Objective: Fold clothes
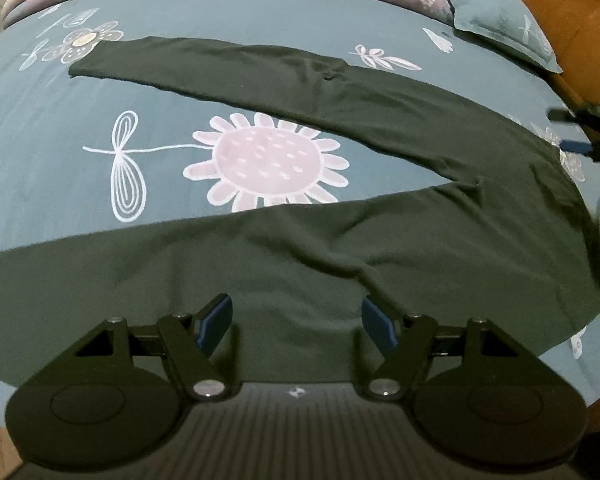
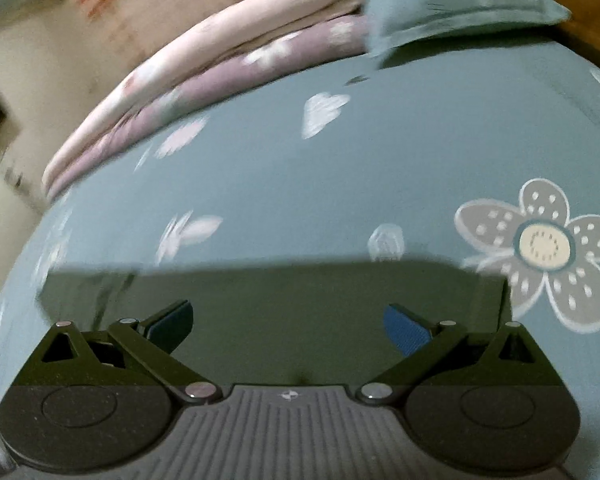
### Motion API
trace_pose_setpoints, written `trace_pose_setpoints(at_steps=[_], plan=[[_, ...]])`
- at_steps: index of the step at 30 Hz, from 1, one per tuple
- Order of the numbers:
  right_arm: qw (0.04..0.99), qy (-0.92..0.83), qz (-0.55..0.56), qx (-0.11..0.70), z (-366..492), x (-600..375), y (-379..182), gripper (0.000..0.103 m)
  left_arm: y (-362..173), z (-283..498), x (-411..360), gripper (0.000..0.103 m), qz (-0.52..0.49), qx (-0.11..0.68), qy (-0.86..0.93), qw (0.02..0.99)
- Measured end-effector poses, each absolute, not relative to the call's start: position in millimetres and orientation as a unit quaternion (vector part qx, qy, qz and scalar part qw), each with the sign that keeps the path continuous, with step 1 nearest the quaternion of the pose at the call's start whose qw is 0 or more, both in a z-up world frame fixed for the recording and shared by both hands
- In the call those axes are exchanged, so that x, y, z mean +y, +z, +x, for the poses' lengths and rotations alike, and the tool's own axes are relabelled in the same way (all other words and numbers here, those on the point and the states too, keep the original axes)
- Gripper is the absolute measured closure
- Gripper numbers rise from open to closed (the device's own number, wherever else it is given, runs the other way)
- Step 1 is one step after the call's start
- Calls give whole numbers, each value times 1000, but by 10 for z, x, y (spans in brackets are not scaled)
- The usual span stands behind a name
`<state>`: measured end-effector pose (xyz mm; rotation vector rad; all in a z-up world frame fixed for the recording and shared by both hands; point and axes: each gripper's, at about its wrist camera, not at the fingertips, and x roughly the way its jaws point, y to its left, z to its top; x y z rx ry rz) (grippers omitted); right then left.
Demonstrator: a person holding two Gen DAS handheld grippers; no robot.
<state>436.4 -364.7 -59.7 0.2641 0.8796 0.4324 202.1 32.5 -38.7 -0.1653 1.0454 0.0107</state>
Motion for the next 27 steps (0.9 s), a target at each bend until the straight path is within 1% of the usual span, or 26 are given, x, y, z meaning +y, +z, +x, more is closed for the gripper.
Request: trace_pose_setpoints(at_steps=[3,8,11,15,21,27], plan=[[870,230,87,427,3917,-3505,-589,0,-403,2051,393,30,-65,503,0,862],[869,263,-36,418,3140,-3087,-685,0,-473,2053,537,30,-23,510,-7,860],[864,278,-77,413,2745,-2831,-781,0,-546,2041,682,30,6,515,-2,857],[855,266,-80,437,2477,-2632,-956,0,-684,1980,971,30,-5,524,-4,852],[856,218,-77,463,2342,-2505,-1100,0,-706,1671,1449,29,-98,512,-21,853],[862,166,-53,476,2395,-2435,-1110,0,-658,1832,1815,30,-144,471,-19,870]])
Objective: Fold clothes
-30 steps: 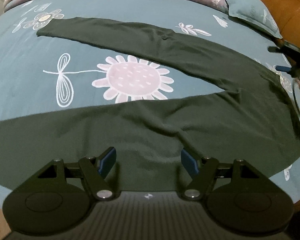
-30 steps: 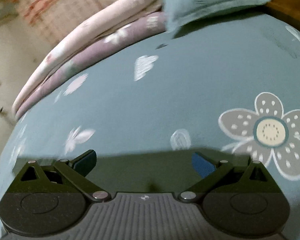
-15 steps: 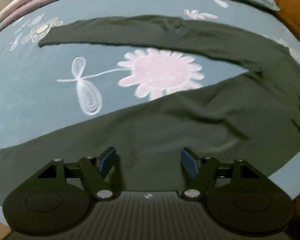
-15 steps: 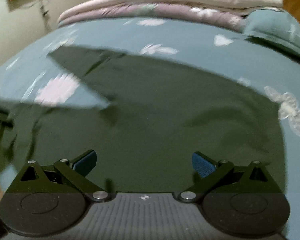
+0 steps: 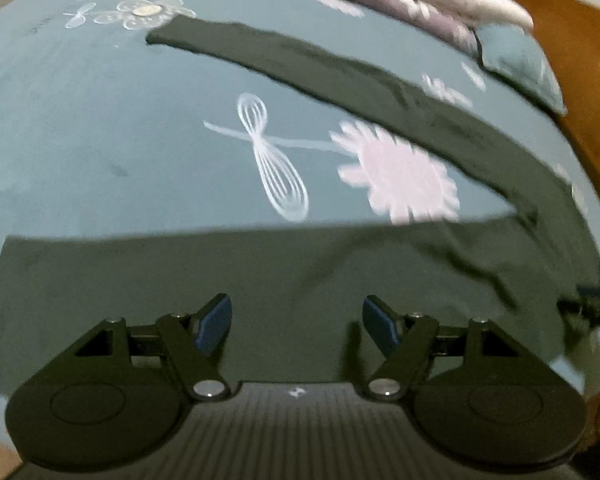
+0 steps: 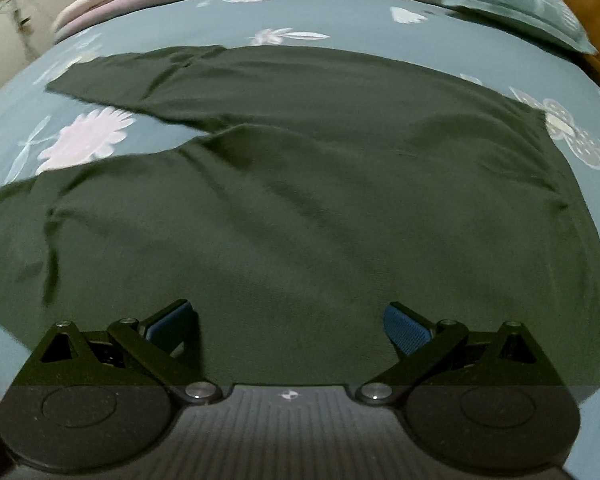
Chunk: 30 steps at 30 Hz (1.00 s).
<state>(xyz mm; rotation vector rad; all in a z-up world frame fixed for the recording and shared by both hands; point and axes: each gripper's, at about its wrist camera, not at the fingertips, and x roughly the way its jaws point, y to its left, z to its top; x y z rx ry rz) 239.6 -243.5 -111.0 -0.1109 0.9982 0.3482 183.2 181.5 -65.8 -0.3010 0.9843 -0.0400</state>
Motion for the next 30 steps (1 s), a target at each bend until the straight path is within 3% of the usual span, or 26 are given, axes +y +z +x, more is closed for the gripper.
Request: trace_pose_setpoints(at_steps=[10,19,22,30], plan=[[862,127,-55,487,2421,-2341,-1140,0,-633,1964,2124,29,-148,445,-10,883],[869,92,-43,484,2449,-2258,-1165,0,-610,1628,2680,31,-162,445,8,881],[868,82,-41,488,2474,-2237,-1160,0,-518,1540,2736,28,-143,443,-19,885],[868,61,-34,493,2507,-2192,-1160,0,-715,1529,2992,30,-149,447,23,882]])
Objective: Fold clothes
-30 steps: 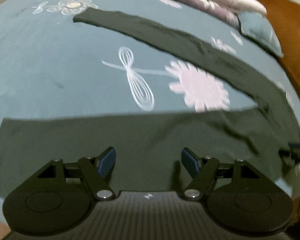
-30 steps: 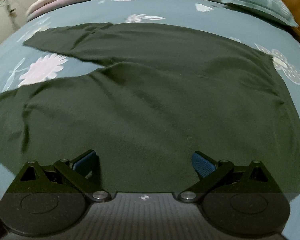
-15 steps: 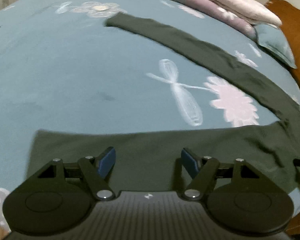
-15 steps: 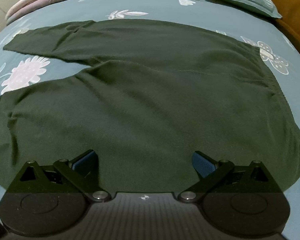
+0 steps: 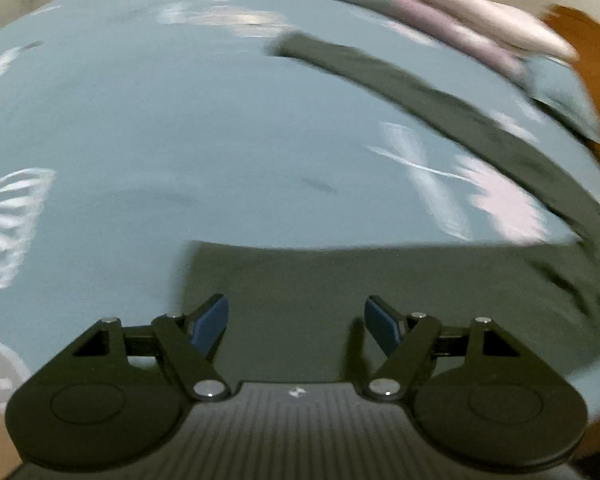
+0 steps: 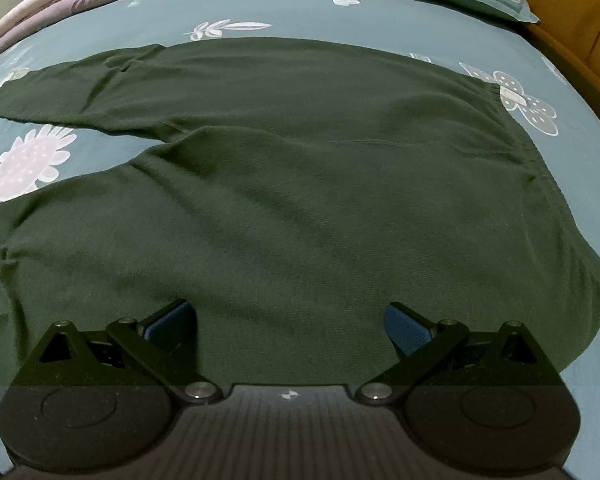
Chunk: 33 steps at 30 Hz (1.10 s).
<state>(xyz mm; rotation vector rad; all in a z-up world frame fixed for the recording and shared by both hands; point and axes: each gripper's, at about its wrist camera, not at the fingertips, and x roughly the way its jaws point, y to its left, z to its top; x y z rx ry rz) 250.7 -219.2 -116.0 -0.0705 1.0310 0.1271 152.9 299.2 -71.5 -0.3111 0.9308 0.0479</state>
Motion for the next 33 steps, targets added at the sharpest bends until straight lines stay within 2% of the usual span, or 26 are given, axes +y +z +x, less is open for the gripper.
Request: trace_pose_setpoints(at_steps=[8,13,19,24,27,33], plan=[[868,51,-31,492,2483,-2174,-1156,0,-695,1634,2990,27,-159,430,-24,888],[868,48,-30,493,2482,-2177,-1153,0,-732,1649,3005,28,-153,428,16,891],[868,47,-30,494,2486,-2190,-1150,0,-511,1650,2836,28,-120,423,-56,896],[868,42,-28,495,2496,-2182,-1155,0,-783,1499,2598,29,-80,493,-86,862],[869,36,-25,493,2485,-2176,-1160,0,-735,1364,2615,26,-47,499,-88,861],[868,23,-22,496,2491,-2150,-1159,0,-472,1559,2637,27,-11,468,-94,879]])
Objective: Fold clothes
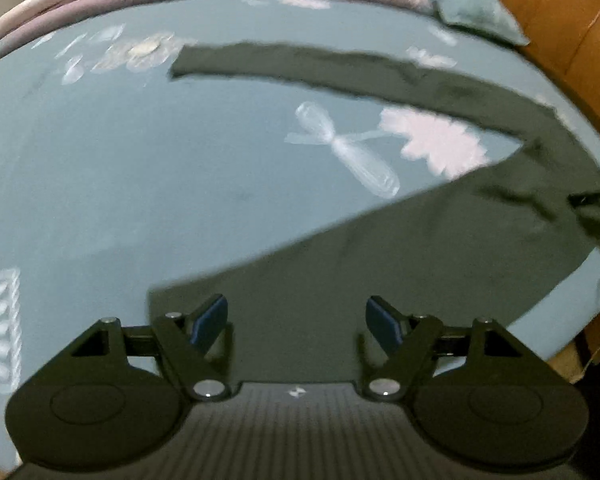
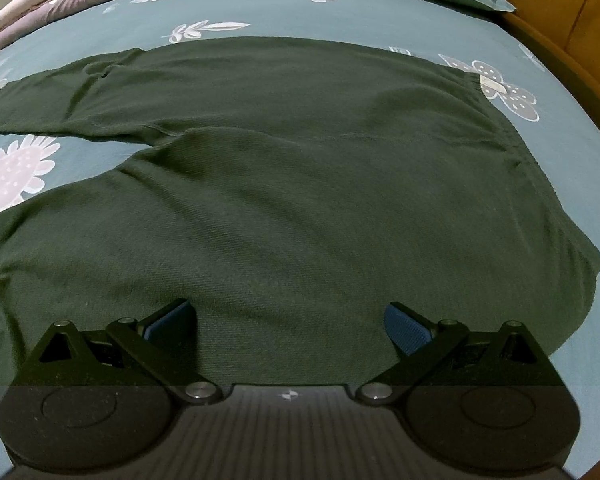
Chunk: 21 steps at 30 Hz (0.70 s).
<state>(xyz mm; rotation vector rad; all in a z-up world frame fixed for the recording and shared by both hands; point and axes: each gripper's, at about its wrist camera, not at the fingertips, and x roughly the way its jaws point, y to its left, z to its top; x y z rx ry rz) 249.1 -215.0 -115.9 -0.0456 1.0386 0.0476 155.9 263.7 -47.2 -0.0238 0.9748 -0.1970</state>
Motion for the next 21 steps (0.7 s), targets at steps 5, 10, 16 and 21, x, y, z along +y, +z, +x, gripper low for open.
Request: trace_pose_setpoints(at_steps=[5,10,16,21], plan=[[858,3,-19,513,2506,-2119,-1101,0,-499,1834,2360,26,-20,456,-162,875],[860,47,-34,506,2289,-2003,-950,0,-520,2020,2093,26,-22,454,-216,864],[855,100,-61,506,2006,-1892,-1096,0,-456,2138,1863,26,-8,457,-240,857],[858,92,-51,503,1897,-2021,-978,0,-372,2117,1800,26,-3,458,-245,855]])
